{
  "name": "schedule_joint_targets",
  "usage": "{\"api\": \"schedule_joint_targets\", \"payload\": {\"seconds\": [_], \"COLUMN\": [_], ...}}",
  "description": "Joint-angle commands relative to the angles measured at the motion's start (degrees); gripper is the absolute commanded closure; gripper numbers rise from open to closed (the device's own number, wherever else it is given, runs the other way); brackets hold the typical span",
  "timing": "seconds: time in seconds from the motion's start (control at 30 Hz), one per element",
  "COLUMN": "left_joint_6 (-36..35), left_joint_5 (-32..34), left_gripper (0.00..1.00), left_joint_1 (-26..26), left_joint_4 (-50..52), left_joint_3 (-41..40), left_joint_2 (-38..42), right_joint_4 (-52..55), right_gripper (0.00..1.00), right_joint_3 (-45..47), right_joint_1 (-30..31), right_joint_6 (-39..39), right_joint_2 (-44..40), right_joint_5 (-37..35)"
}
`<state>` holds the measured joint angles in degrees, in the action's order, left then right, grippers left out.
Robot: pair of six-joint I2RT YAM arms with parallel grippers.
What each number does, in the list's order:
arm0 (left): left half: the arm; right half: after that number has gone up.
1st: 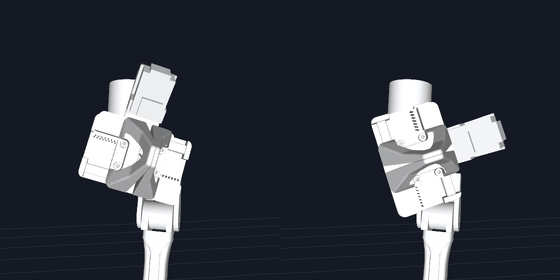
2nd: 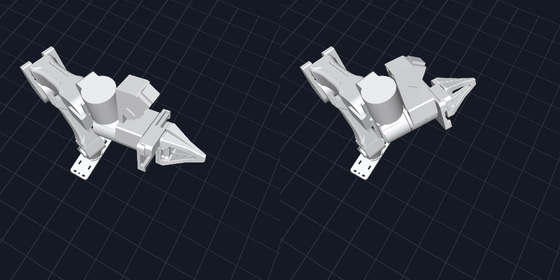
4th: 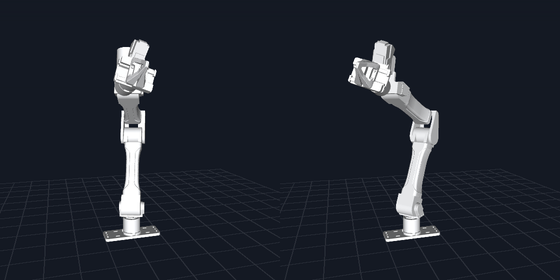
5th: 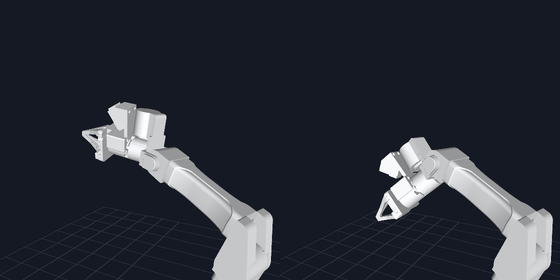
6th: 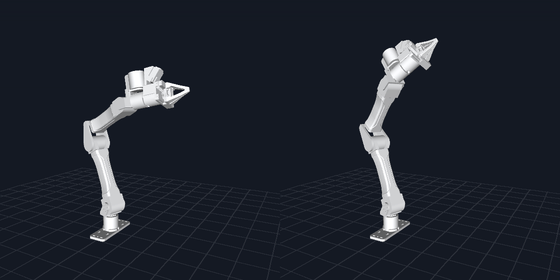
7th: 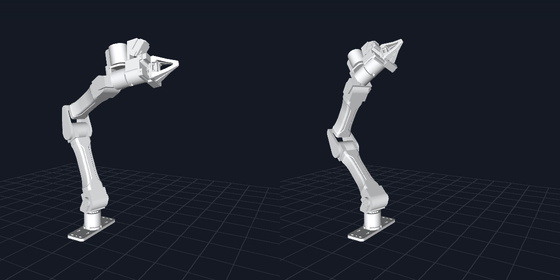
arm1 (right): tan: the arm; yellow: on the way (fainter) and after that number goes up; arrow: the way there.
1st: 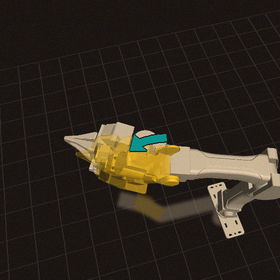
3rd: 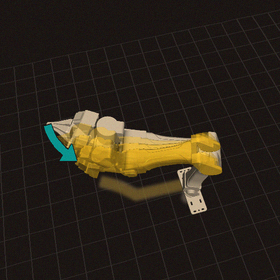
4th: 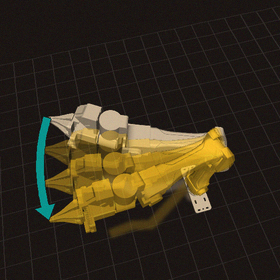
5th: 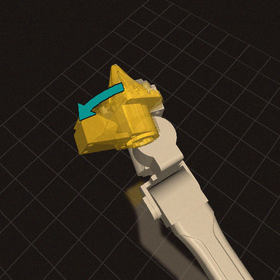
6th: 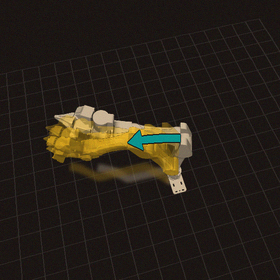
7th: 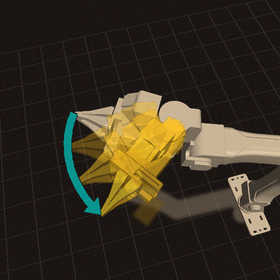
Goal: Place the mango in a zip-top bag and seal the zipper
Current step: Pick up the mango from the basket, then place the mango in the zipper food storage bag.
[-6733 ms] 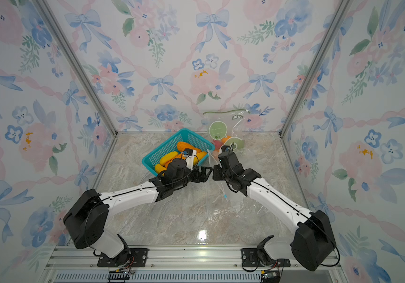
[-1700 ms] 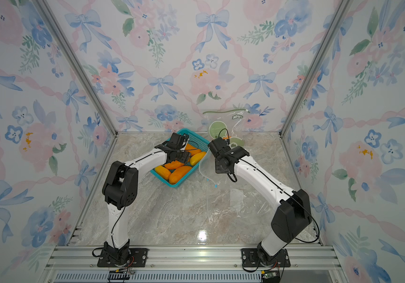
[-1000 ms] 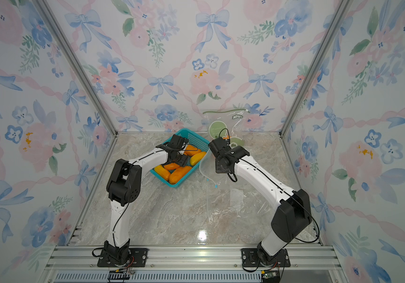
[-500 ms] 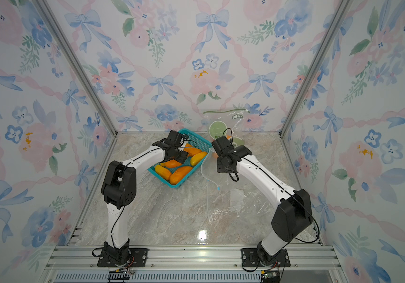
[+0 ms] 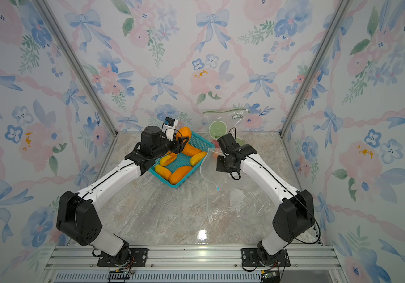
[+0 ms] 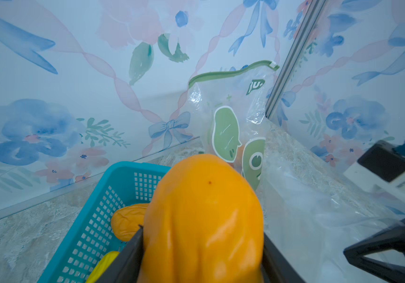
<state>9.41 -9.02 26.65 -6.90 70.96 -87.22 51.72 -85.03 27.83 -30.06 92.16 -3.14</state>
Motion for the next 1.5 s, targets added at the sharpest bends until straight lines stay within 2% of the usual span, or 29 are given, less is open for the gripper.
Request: {"api": "schedule_joint_targets", "payload": {"seconds": [0.0,0.17,0.3,0.4,0.63,0.87,1.03,1.27,1.47], "left_joint_6": [6.7,8.3,7.9,7.5,10.6,12.6,14.1,15.0,15.2], "left_joint_5": [-3.6,-2.8,-3.3,-3.0,-3.9,-4.5,-4.4,-2.7,-2.6], "left_gripper": [0.76,0.75,0.75,0.75,0.75,0.74,0.73,0.61,0.46], "left_joint_1": [1.2,5.9,10.4,13.2,15.5,17.0,17.0,17.0,16.7], "left_joint_4": [-18.6,-34.6,-43.0,-48.1,-59.3,-65.2,-67.8,-68.0,-68.0], "left_joint_3": [-8.0,-17.9,-20.7,-20.7,-19.6,-17.4,-17.5,-17.6,-16.8], "left_joint_2": [5.7,12.5,13.2,11.4,3.2,-5.6,-8.7,-11.5,-12.8], "right_joint_4": [1.1,-0.8,-3.7,-5.6,-8.0,-8.3,-9.5,-12.3,-12.3], "right_gripper": [1.0,1.0,1.0,1.0,1.0,1.0,1.0,1.0,1.0], "right_joint_3": [-2.5,-3.0,-1.5,-0.7,0.4,1.2,2.4,3.8,3.7], "right_joint_1": [-1.2,-3.4,-4.7,-4.8,-4.8,-5.1,-6.1,-7.0,-7.2], "right_joint_6": [-0.7,-2.9,-5.3,-7.6,-9.6,-9.7,-10.3,-11.5,-11.6], "right_joint_2": [-1.2,-0.5,-0.2,-0.1,-0.6,-2.2,-3.4,-4.5,-4.7], "right_joint_5": [7.6,16.6,20.1,21.6,23.3,23.4,24.2,26.0,26.3]}}
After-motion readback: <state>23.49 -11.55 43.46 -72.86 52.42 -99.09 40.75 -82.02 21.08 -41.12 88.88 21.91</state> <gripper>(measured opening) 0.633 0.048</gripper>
